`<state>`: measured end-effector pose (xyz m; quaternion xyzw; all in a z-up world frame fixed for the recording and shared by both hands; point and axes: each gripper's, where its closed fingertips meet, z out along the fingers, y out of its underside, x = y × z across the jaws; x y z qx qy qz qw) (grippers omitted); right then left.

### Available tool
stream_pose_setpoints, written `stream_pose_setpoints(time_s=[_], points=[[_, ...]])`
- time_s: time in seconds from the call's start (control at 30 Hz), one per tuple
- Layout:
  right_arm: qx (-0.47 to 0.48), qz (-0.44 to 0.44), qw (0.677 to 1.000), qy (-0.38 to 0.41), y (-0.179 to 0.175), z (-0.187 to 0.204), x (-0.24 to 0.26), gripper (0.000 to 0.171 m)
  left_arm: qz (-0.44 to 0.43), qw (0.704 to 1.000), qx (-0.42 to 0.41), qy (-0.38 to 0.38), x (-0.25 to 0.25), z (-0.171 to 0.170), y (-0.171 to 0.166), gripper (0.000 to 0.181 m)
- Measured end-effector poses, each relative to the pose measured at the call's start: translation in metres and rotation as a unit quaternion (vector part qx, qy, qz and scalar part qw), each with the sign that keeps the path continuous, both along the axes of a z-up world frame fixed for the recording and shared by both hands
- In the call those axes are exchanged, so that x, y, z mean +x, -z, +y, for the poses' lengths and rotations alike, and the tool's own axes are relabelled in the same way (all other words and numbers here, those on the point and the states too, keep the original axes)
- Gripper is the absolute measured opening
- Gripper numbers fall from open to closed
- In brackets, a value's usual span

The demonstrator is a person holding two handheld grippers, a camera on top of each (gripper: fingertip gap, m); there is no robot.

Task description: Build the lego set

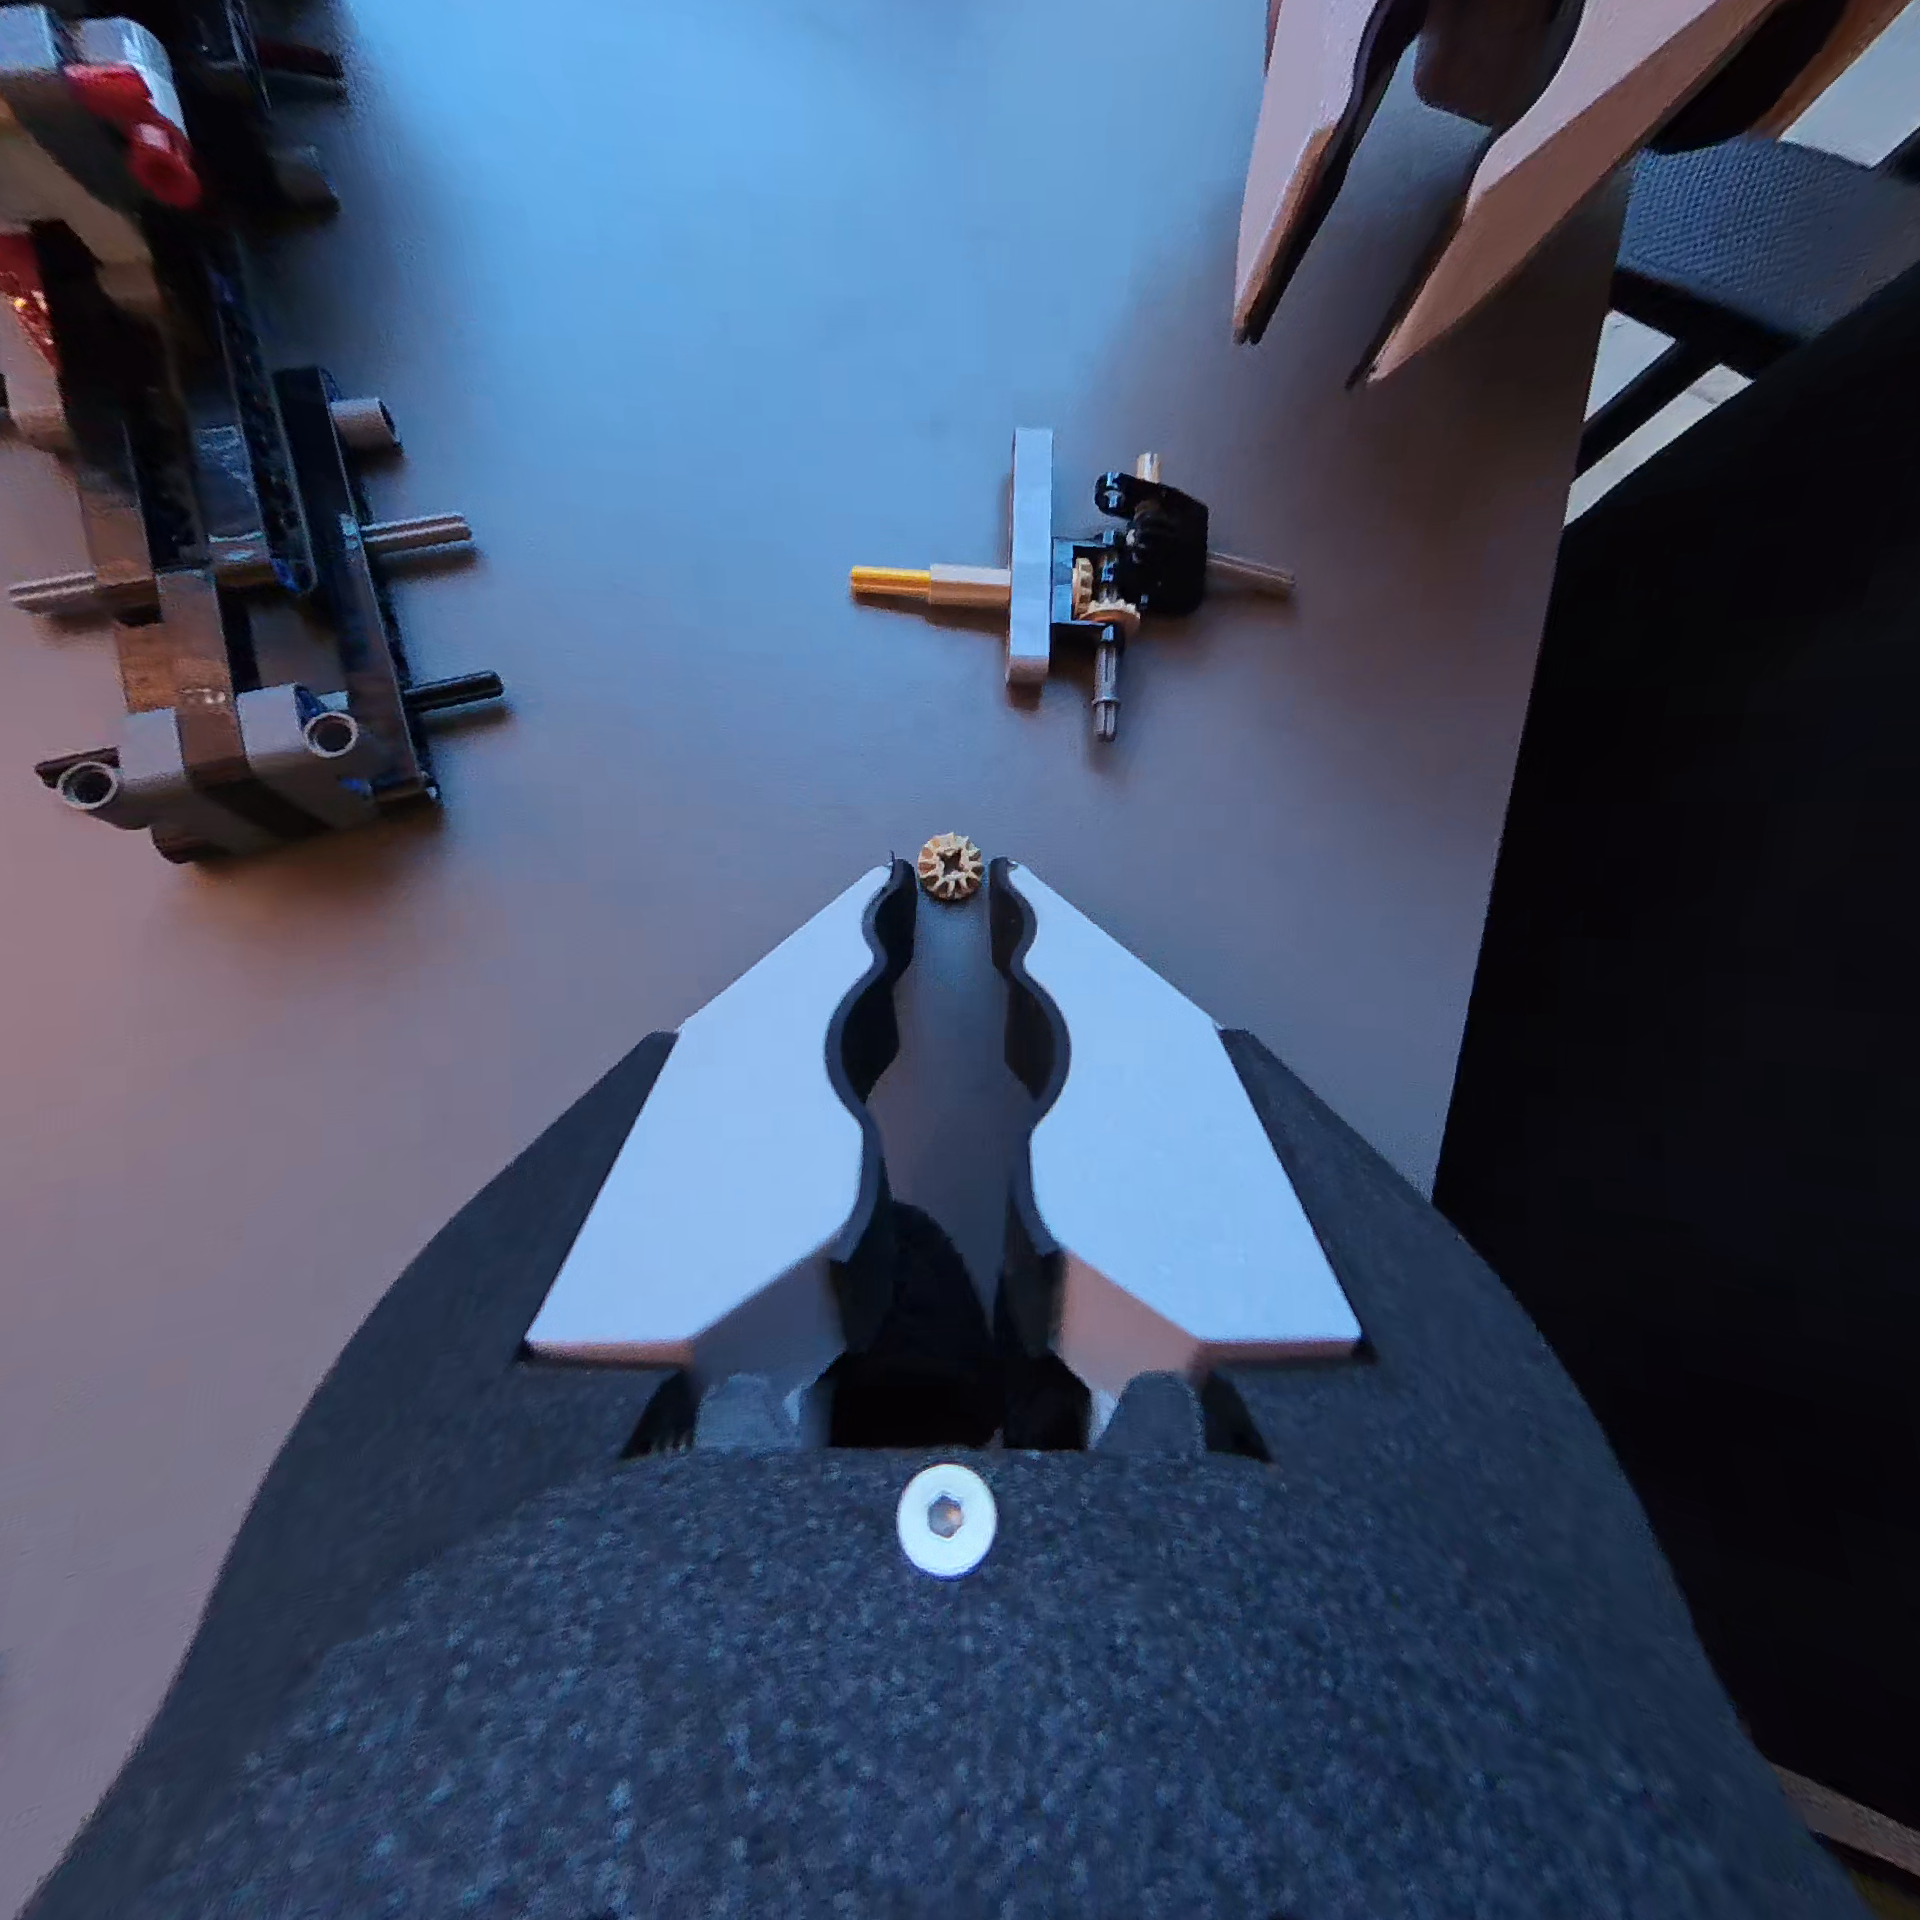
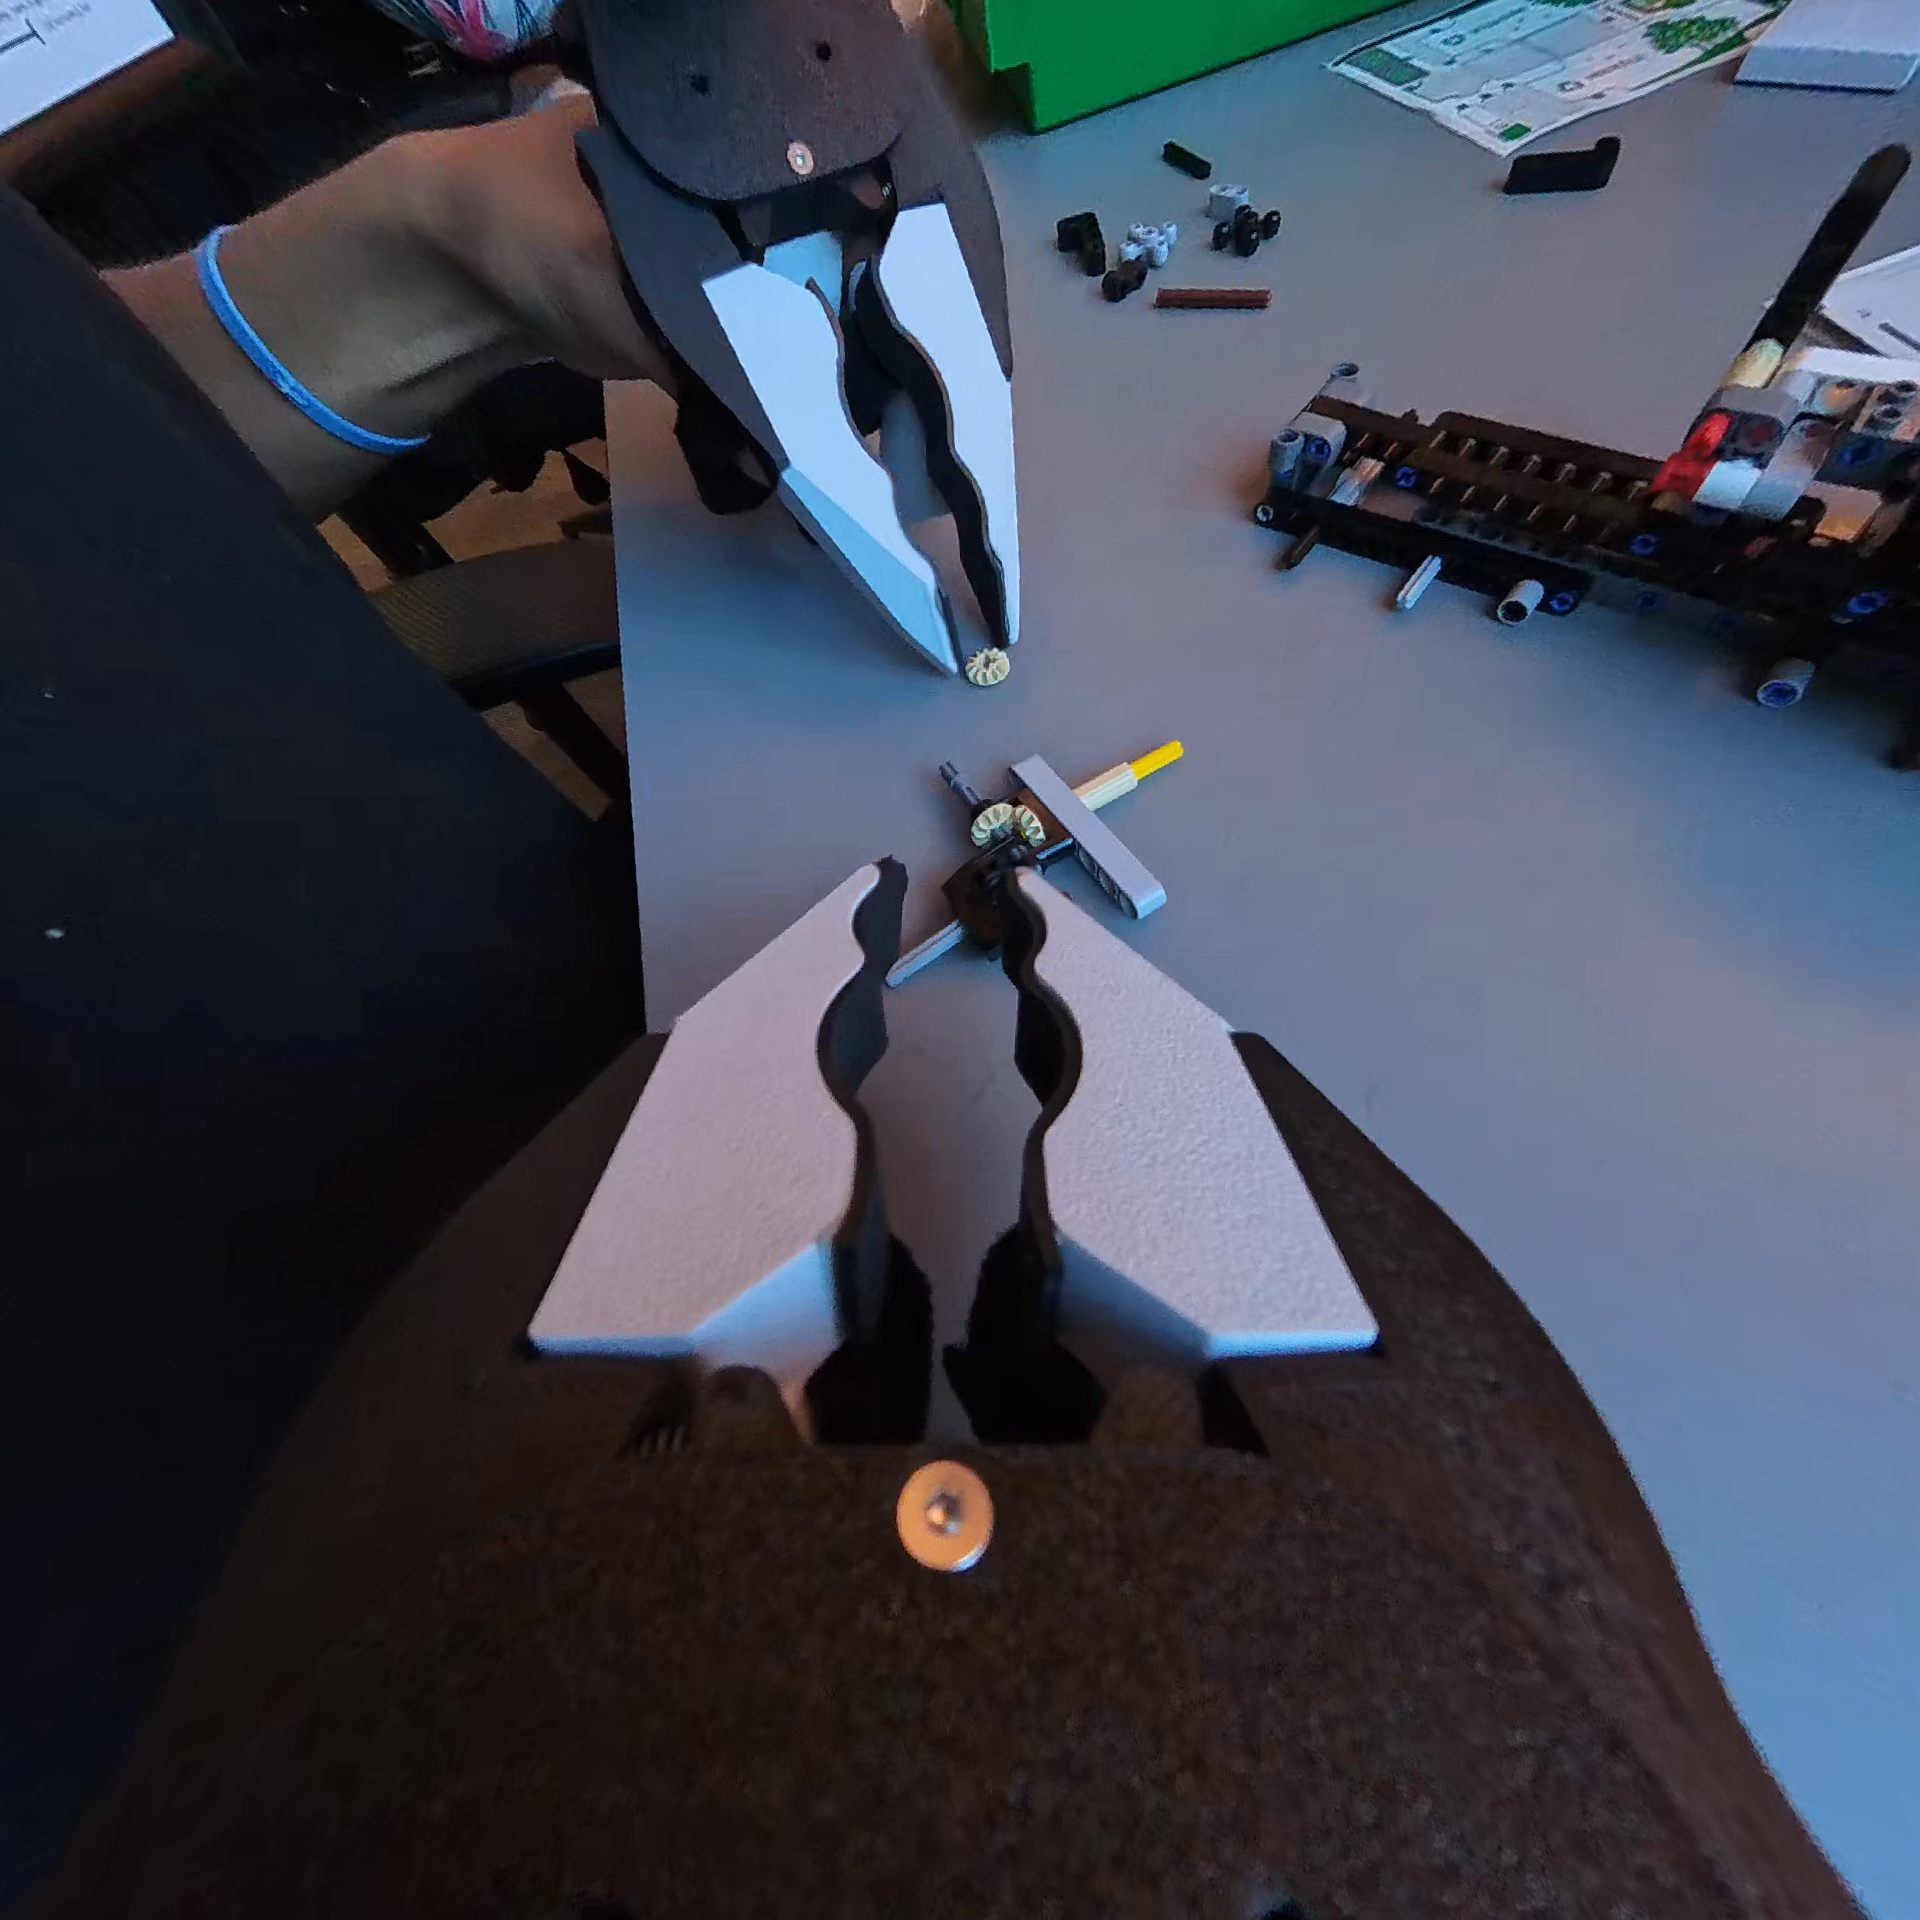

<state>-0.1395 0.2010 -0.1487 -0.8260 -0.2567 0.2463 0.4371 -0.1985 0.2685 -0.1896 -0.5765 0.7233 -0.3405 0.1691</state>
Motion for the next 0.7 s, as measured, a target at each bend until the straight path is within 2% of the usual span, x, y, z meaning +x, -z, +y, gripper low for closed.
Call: stream_pose_setpoints(time_s=[0.23,0.37,0.43,0.57,0.7], points=[[-0.010,0.022,1.000,0.012,0.002,0.005,0.000,0.018,-0.013,0.999,0.029,0.014,0.004,-0.001,-0.001,0.008],[-0.007,0.036,0.998,0.043,-0.008,0.014,0.010,0.019,-0.109,0.994,0.023,0.019,0.023,-0.007,-0.031,0.008],[-0.024,0.078,0.994,0.069,-0.017,0.019,0.016,0.018,-0.169,0.985,0.033,0.026,0.032,-0.010,-0.051,0.008],[-0.078,0.200,0.975,0.064,-0.032,0.022,0.001,0.021,-0.252,0.955,0.127,0.094,0.045,-0.027,-0.066,0.007],[-0.092,0.247,0.962,0.068,-0.035,0.028,-0.005,0.016,-0.267,0.942,0.142,0.149,0.053,-0.034,-0.065,0.007]])
